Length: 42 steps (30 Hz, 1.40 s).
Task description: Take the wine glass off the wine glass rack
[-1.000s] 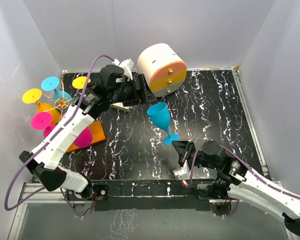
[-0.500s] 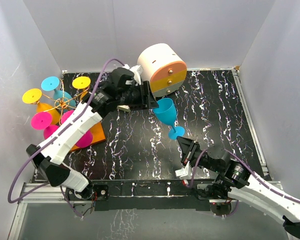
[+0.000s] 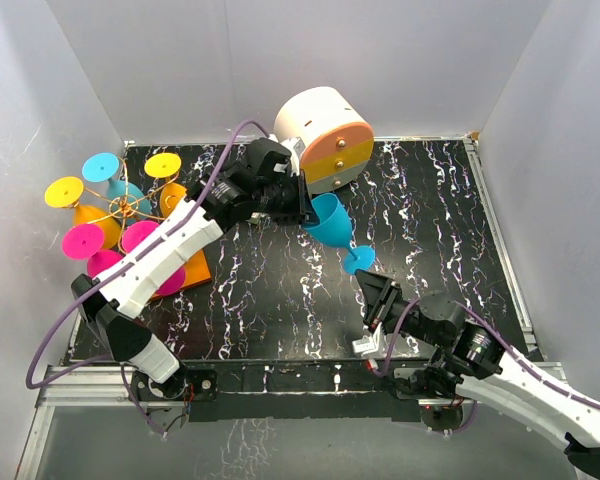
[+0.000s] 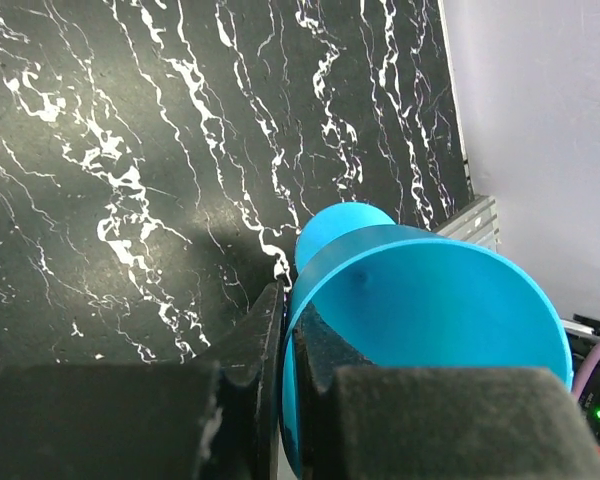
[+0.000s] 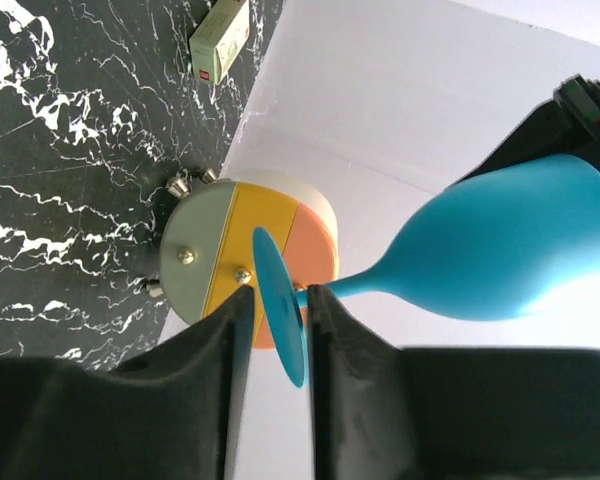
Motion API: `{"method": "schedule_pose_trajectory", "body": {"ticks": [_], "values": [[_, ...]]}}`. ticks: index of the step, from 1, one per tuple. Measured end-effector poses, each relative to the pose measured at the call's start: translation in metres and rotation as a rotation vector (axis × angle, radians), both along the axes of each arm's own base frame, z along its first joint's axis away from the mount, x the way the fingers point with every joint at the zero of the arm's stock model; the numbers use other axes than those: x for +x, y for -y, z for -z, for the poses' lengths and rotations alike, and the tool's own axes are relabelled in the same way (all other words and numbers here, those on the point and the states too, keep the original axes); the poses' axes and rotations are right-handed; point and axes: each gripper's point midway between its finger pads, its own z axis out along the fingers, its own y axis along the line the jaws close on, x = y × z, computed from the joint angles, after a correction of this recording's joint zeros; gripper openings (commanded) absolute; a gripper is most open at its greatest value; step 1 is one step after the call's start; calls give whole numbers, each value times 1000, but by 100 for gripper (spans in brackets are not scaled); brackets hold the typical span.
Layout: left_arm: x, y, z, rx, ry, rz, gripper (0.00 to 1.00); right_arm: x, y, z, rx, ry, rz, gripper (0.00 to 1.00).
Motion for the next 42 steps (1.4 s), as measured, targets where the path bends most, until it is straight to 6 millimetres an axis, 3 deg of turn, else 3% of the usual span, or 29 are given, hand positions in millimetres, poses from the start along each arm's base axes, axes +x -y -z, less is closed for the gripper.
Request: {"method": "schedule_pose_trajectory", "body": {"ticks": [7,8,9,10,17,23,28,33,40,42], "values": [[21,-10,-22,58,100,-88,0,0,0,12,81,-204,47,57],[27,-16,-26,76,129,-120,0,-1,0,10,122,-248,58,67],[32,-20,-28,93,151,-146,0,-2,0,5,170,-294,68,94],[37,-26,-31,113,175,-180,0,-3,0,0,219,-337,78,98],[71,-54,-25,229,285,-359,0,-3,-13,-50,525,-652,132,98],[94,-55,24,358,270,-427,0,21,-17,-107,815,-844,286,98],[122,-41,77,492,232,-443,1,49,15,-144,1210,-902,521,98],[138,-28,120,580,191,-428,5,54,43,-152,1426,-907,624,98],[165,-9,138,601,186,-417,7,45,71,-161,1567,-886,631,98],[168,-8,142,599,177,-416,14,41,79,-164,1598,-881,620,98]]}}
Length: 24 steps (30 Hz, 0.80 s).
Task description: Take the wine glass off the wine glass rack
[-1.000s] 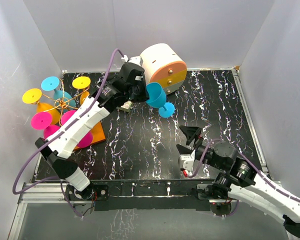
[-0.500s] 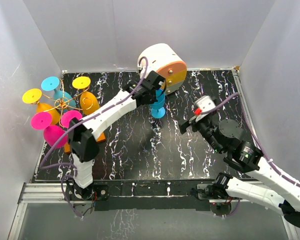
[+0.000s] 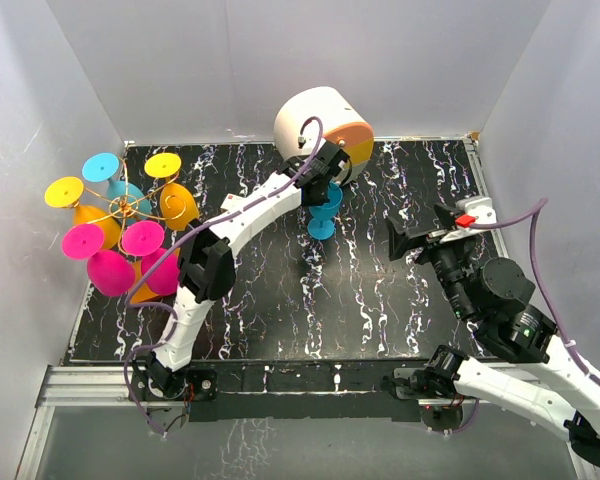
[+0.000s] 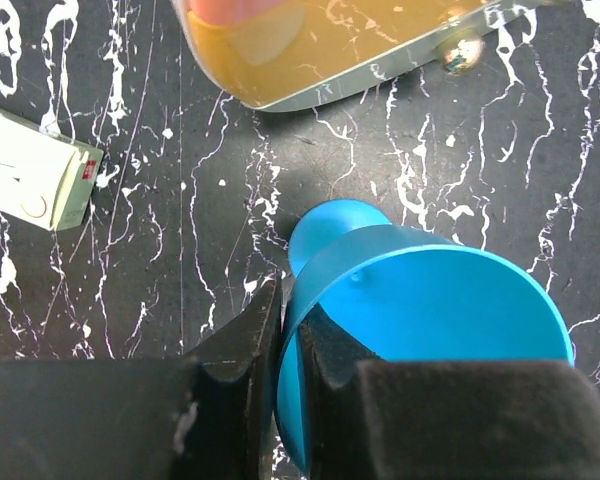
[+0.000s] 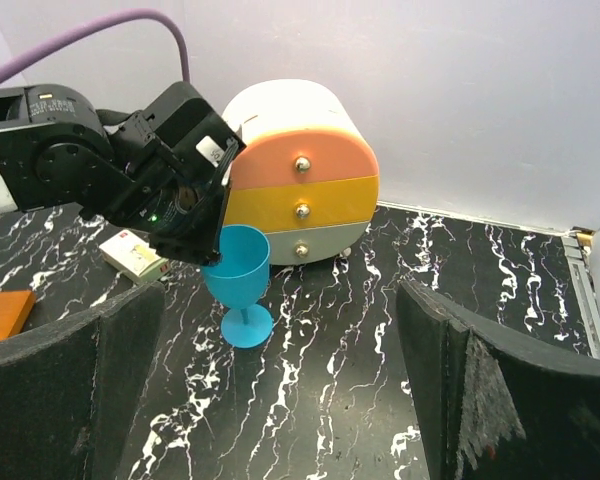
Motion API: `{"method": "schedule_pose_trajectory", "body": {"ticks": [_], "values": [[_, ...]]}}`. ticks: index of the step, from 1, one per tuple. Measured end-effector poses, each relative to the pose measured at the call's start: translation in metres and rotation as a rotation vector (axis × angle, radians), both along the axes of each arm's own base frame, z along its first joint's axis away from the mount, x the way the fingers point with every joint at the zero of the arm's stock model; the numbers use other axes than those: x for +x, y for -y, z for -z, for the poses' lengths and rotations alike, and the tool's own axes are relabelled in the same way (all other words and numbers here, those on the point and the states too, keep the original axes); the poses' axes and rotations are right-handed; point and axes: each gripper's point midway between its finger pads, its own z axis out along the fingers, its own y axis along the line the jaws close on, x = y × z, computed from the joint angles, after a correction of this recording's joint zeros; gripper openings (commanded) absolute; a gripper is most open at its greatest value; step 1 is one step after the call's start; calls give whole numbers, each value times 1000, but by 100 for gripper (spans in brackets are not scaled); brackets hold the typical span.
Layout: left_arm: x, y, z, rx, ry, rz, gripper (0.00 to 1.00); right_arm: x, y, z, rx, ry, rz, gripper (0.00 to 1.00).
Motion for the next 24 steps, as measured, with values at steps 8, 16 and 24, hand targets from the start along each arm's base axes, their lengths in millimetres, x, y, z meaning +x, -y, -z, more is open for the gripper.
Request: {"method": "schedule_pose_trajectory", "body": {"ticks": [8,16,24], "values": [[8,-9,8,-14,-35,-4,49,0,5,3,11,-3,21,98],[1,6,-22,-92,-43,73,73,3,-2,9,-6,-21,13,98],[-56,8,-180,-412,102,268,88,4,-8,10,4,-29,-8,98]]}}
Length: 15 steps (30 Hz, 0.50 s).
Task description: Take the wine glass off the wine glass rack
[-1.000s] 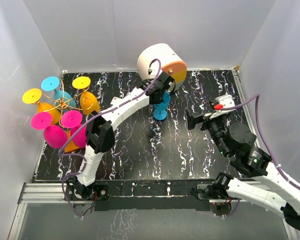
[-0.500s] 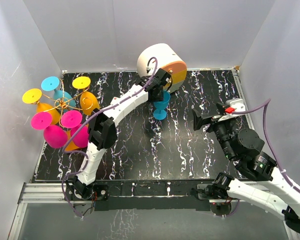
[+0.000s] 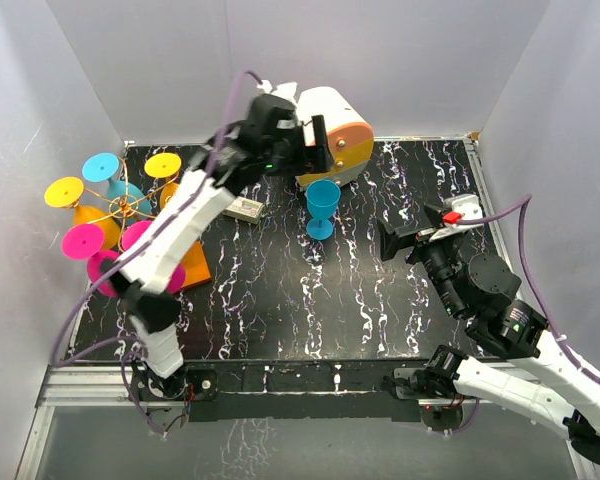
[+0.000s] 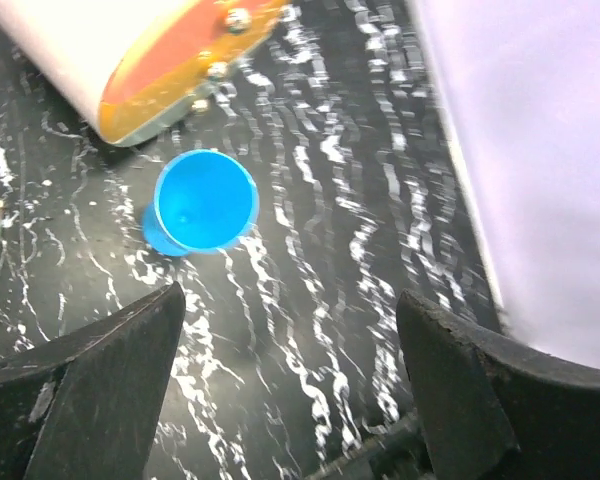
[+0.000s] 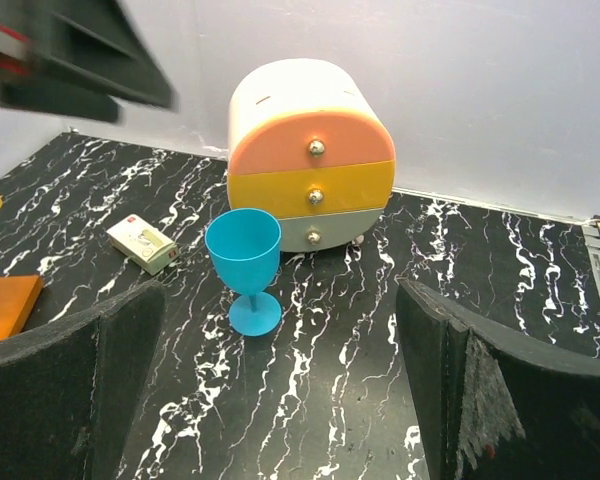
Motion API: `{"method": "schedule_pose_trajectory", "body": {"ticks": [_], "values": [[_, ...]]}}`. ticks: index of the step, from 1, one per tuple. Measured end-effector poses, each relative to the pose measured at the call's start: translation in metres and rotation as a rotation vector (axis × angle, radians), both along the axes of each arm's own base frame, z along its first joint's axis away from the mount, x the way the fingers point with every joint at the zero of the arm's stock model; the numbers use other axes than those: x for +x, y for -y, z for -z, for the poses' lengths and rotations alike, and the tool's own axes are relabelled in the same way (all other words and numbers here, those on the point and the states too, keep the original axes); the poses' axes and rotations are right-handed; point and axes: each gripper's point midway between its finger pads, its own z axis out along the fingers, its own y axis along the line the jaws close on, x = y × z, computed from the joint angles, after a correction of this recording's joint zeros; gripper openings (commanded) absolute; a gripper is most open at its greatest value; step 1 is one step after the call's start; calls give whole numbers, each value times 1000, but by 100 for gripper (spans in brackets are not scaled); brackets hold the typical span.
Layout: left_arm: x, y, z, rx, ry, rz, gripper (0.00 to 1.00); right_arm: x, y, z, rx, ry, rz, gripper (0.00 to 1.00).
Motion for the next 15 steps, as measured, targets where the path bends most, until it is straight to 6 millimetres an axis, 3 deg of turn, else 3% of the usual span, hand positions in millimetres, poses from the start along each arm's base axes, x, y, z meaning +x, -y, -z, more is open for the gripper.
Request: {"method": "schedule_pose_trajectory", "body": {"ticks": [2,5,9,12,15], "values": [[-26,-10,-39,-85,49,47,91,0,-2,0,8,-1,-6,98],[-76,-40,-94,-199,133,104,96,0,-5,-1,32,2,-18,98],[-122,-87,-145,-272,245,91,99,1,-15,0,47,-5,-47,98],[-137,-128,-164,-237,311,2,99,5,-26,5,43,-20,-74,98],[-135,-164,-177,-155,360,-126,99,8,-36,12,23,-41,-96,98]]}}
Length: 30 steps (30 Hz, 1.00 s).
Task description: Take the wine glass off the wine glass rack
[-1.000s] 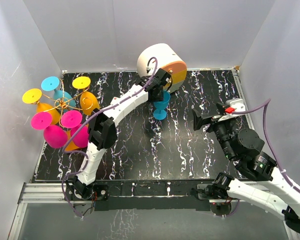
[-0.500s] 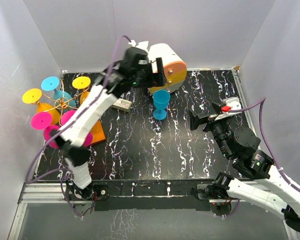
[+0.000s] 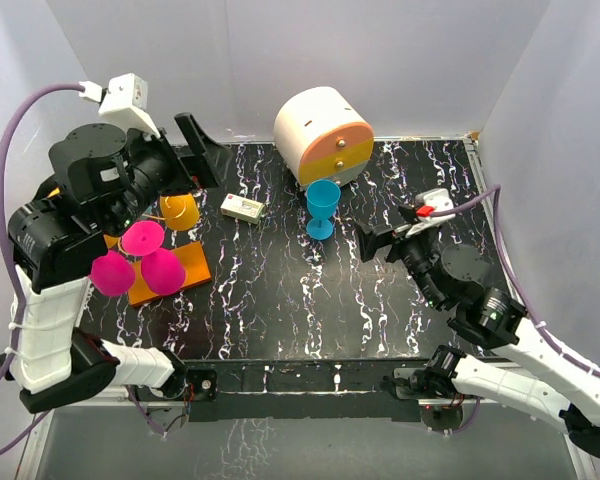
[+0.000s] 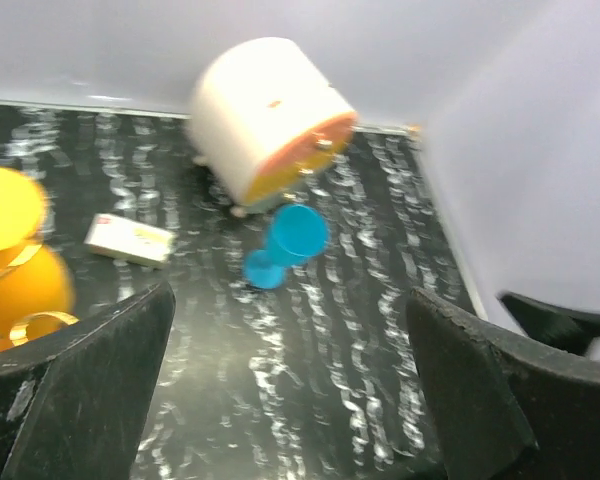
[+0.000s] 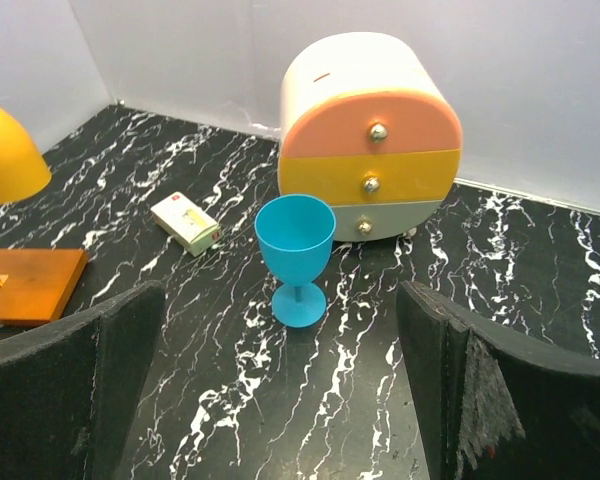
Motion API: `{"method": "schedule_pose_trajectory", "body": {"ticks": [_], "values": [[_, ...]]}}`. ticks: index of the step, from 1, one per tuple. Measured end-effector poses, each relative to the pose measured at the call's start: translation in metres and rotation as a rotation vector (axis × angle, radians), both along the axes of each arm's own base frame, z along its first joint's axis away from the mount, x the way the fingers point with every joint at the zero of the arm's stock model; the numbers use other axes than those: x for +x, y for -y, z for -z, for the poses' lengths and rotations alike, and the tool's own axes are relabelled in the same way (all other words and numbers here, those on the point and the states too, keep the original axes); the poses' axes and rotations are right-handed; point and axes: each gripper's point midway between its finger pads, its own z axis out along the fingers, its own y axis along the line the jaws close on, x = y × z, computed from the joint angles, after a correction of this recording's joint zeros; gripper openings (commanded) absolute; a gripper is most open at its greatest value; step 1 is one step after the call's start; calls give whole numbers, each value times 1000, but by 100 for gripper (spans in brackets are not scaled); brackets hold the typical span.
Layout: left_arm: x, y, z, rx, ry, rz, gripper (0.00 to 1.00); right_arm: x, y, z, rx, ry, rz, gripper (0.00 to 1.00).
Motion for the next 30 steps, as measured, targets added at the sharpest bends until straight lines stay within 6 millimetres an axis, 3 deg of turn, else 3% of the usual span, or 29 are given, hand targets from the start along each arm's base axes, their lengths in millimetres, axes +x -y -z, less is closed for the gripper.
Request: {"method": "schedule_pose_trajectory", "body": {"ticks": [3,7,11,14,19,30], "values": [[12,-24,6,106,-5,-130,99,2,-7,5,-12,-15,-19,98],[37,-40,35,313,-31,-252,99,1,-11,8,-10,-28,-32,98],[70,-55,61,567,-40,-364,99,0,-11,6,4,-26,-39,98],[98,-79,70,654,-70,-436,99,-1,-11,7,14,-29,-42,98],[124,-135,76,668,-132,-557,99,-1,-12,9,16,-35,-42,98],[131,-168,100,464,-238,-571,99,5,-21,22,-13,-58,-44,98]]}}
